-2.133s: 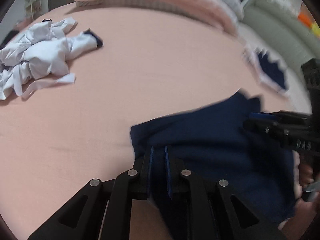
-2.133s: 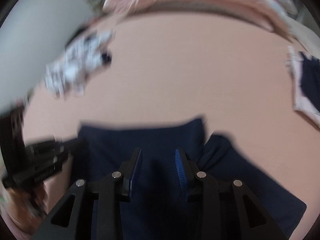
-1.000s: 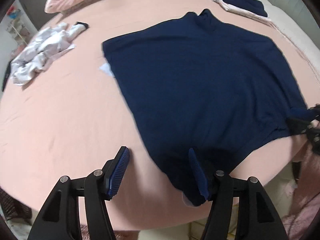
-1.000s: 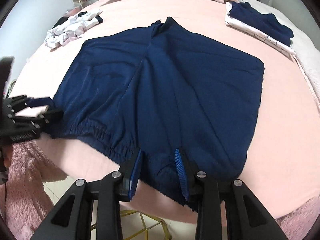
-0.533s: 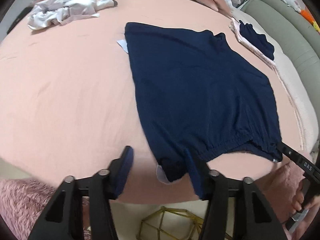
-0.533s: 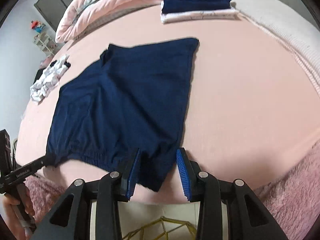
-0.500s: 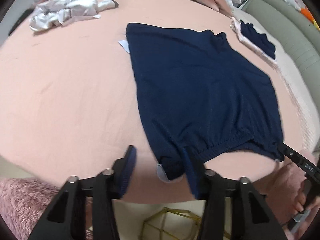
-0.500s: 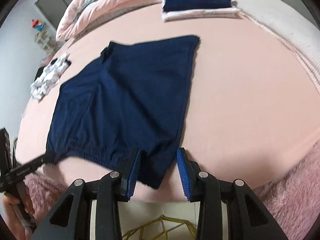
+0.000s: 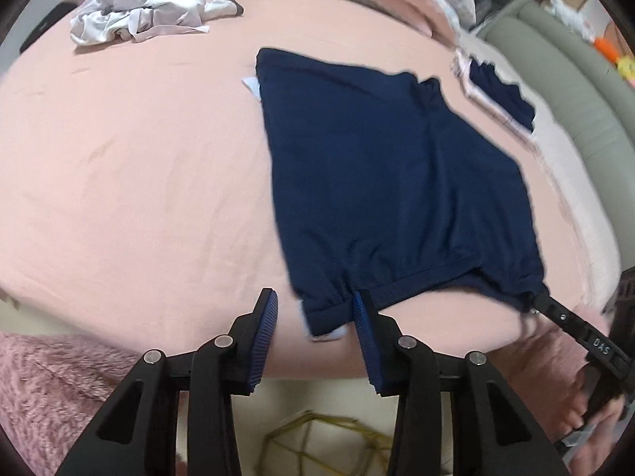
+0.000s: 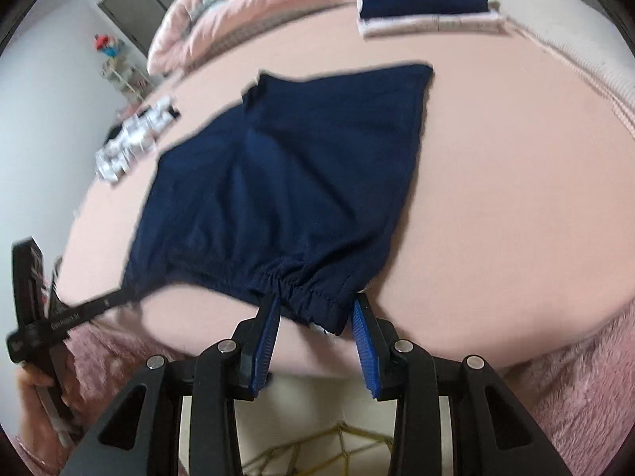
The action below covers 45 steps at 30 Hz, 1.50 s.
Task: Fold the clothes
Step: 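Grasp the shorts' leg hems with both grippers and pull them straight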
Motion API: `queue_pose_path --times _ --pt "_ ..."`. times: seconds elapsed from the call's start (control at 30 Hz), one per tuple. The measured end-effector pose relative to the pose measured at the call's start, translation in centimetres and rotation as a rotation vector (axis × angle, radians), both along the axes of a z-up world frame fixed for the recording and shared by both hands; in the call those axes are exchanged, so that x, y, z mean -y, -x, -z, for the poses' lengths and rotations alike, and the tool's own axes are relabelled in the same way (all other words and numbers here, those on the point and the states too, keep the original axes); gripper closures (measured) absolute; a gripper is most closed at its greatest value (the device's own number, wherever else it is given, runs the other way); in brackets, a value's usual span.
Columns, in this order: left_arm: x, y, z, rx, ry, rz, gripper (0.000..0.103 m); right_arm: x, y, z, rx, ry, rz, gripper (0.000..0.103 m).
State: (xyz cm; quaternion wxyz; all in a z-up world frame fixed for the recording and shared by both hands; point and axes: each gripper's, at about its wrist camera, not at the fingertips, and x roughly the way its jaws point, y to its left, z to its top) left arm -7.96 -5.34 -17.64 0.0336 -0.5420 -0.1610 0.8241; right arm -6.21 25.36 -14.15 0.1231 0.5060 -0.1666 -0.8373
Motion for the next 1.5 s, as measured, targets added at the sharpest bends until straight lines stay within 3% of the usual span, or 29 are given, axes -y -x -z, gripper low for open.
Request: queue_pose_path --times 0.17,0.33,0.43,0.53,0.6,0.67,0.77,0.9,1.03,1.13,1.27,1.3,1.4,1.5 --pt "0.3 -0.5 -0.2 0.003 0.024 -0.005 0.087 -1.0 -0.4 -0.3 0.018 0.081 0.055 0.067" --pt "-0.3 0.1 0.2 0.012 0.013 -0.016 0.087 -2.6 -0.6 -0.9 -0.033 0.062 0.154 0.066" --pt "-0.6 0.2 0.4 0.013 0.011 -0.018 0.087 -3.6 -0.2 -0.7 -0.031 0.106 0.192 0.066" --pt "-0.9 1.1 1.2 0.022 0.014 -0.008 0.086 -2.9 0.4 0.1 0.001 0.104 0.15 0.066" --pt "-1.0 1.3 1.4 0.027 0.025 -0.003 0.086 -1.5 0.8 1.5 0.063 0.045 0.097 0.066" --pt "-1.2 1.1 1.3 0.03 0.049 0.003 0.085 -0.4 0.5 1.6 0.052 -0.032 0.066 0.069" --pt "-1.6 0.7 1.2 0.023 0.075 0.018 0.087 0.0 0.1 1.7 0.055 -0.048 0.038 0.086" --pt "-1.0 0.4 0.9 0.013 0.039 0.008 0.092 -0.2 -0.2 1.8 0.063 -0.026 0.028 0.094" --pt "-0.6 -0.2 -0.2 -0.004 0.015 0.009 0.093 -0.7 -0.6 0.8 0.041 -0.014 0.048 0.095" --pt "-0.7 -0.3 0.5 0.023 0.035 0.023 0.093 -0.8 -1.0 0.3 0.031 -0.026 0.041 0.095" --pt "0.0 0.2 1.1 0.05 0.003 -0.003 0.089 -0.2 -0.7 1.7 0.086 -0.06 -0.001 0.095" --pt "0.2 0.2 0.7 0.046 0.003 -0.011 0.088 -0.3 -0.7 1.5 0.08 -0.054 0.004 0.09" --pt "0.4 -0.4 -1.1 -0.006 0.053 -0.029 0.087 -0.7 -0.9 1.0 0.072 -0.031 0.023 0.084" --pt "0.0 -0.7 -3.1 -0.051 0.157 -0.031 0.087 -2.4 -1.5 0.3 0.064 0.045 0.098 0.083"
